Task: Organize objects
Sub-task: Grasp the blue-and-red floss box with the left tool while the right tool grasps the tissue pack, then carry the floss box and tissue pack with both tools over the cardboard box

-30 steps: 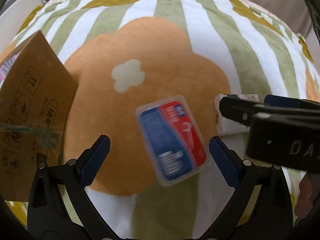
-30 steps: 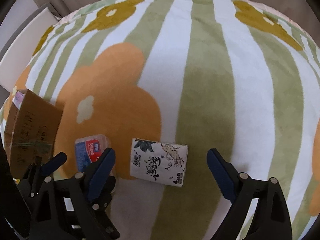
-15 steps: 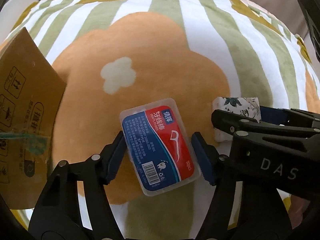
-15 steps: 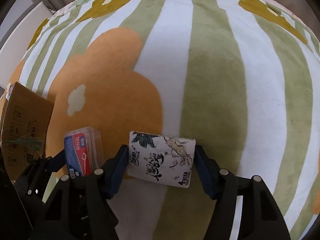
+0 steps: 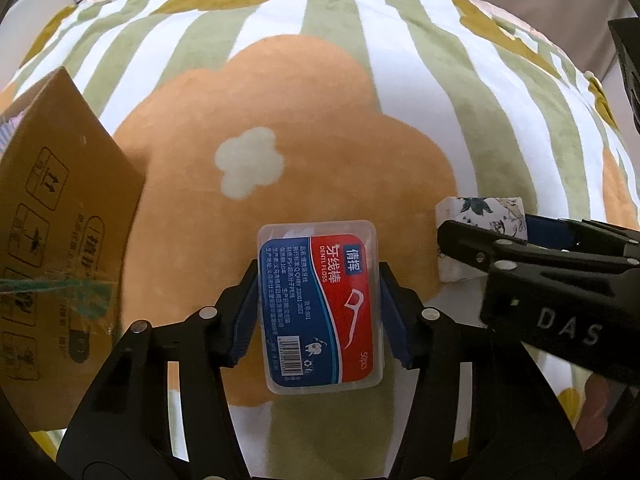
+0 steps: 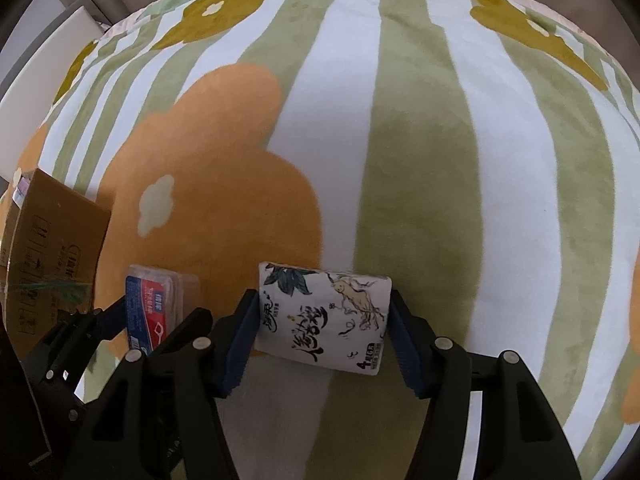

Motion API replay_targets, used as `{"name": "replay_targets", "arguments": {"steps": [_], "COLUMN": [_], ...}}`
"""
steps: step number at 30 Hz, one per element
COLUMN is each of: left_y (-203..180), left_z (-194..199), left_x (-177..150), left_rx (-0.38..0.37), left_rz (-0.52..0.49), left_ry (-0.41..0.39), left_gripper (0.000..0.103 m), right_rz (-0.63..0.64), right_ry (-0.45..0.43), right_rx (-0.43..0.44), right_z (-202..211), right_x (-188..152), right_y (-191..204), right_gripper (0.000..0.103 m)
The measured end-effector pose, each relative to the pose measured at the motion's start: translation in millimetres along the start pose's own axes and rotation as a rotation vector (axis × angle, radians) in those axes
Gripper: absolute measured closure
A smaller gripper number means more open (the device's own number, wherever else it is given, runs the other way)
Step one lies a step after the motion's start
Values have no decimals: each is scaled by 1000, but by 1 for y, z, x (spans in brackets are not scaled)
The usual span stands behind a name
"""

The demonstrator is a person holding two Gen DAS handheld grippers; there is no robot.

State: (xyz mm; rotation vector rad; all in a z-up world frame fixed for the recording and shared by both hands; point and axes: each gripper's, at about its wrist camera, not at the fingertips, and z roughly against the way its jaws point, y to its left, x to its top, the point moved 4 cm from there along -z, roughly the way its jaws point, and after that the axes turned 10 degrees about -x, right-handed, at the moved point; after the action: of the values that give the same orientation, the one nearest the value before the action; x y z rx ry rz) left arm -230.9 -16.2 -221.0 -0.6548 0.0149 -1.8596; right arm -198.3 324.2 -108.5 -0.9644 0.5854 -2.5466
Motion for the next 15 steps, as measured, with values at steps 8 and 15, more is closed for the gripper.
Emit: {"name": "replay_targets", "arguments": {"steps": [8, 15], "left_y": [-2, -7], "left_z": [24, 64], "left_x": [4, 17], "left_rx": [-26, -55], "left_rz": [-23, -54], "left_ry": [-25, -50], "left_gripper": [52, 52], "right_rz": [-9, -7], "right_ry": [-36, -70], "right_rx": [-23, -52], "right_z": [25, 56], "right_x": [-3, 3], "right_y": [-4, 1], "right_gripper": [46, 46]}}
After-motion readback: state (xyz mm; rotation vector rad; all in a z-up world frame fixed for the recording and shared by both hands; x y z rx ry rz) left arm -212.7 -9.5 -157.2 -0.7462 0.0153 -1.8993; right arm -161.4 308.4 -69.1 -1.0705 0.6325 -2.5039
